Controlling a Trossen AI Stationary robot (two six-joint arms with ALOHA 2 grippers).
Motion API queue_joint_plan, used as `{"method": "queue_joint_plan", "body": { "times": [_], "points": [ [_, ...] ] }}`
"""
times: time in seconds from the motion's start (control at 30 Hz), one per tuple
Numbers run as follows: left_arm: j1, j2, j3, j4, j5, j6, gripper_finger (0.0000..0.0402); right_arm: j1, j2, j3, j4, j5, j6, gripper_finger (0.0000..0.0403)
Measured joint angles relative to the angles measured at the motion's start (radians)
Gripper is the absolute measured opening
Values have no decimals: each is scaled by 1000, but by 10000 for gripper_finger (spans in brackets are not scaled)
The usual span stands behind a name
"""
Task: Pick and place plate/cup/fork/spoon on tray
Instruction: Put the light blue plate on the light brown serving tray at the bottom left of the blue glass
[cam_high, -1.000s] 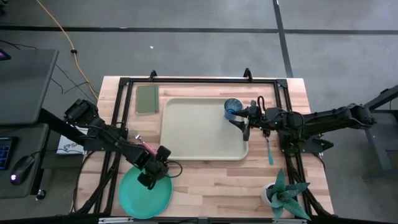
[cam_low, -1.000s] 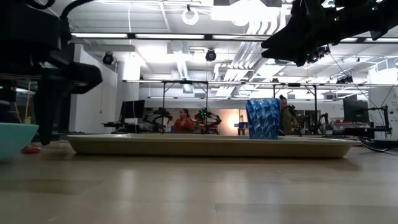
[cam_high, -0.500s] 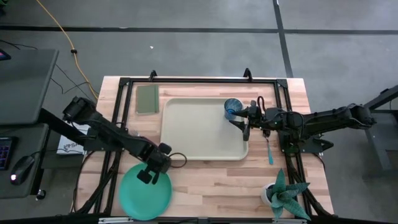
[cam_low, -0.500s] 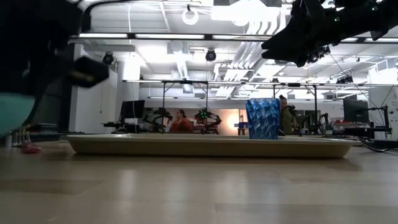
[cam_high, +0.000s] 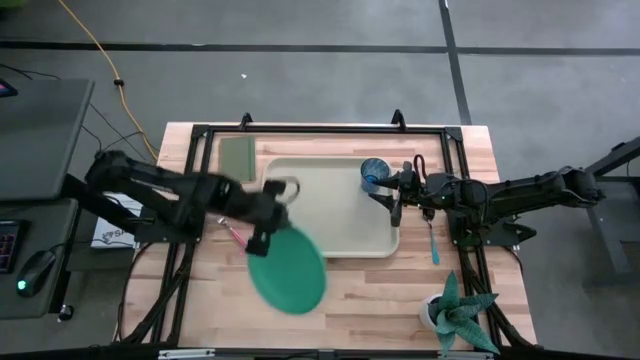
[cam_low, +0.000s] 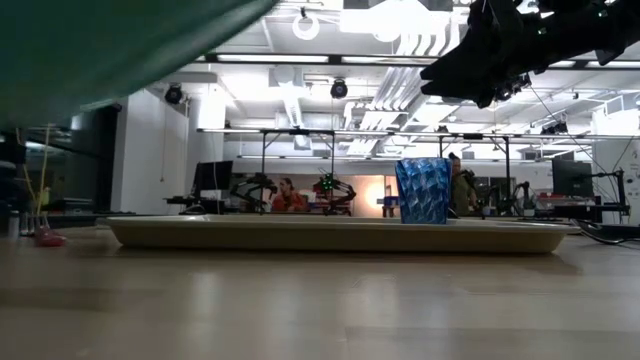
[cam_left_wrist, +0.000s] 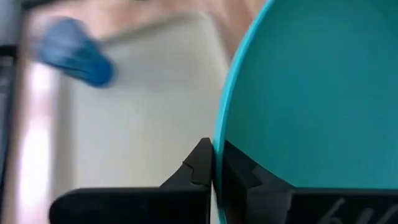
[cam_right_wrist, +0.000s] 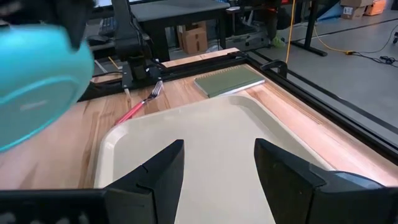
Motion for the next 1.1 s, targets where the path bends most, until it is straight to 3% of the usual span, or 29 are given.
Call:
{"method": "queue_joint_plan", "body": {
  "times": [0.3,0.5,0.7,1.1],
  "points": [
    [288,14,-44,182,10,-134,0,0,0,0,-8,0,4,188],
    [370,65,-232,418,70,-242,0,0,0,0,-18,4,4,188],
    [458,130,-313,557,-19,-270,0,0,0,0,-19,50,38,188],
    [567,267,-314,493,12,-365,0,0,0,0,-23,50,38,188]
  ]
}}
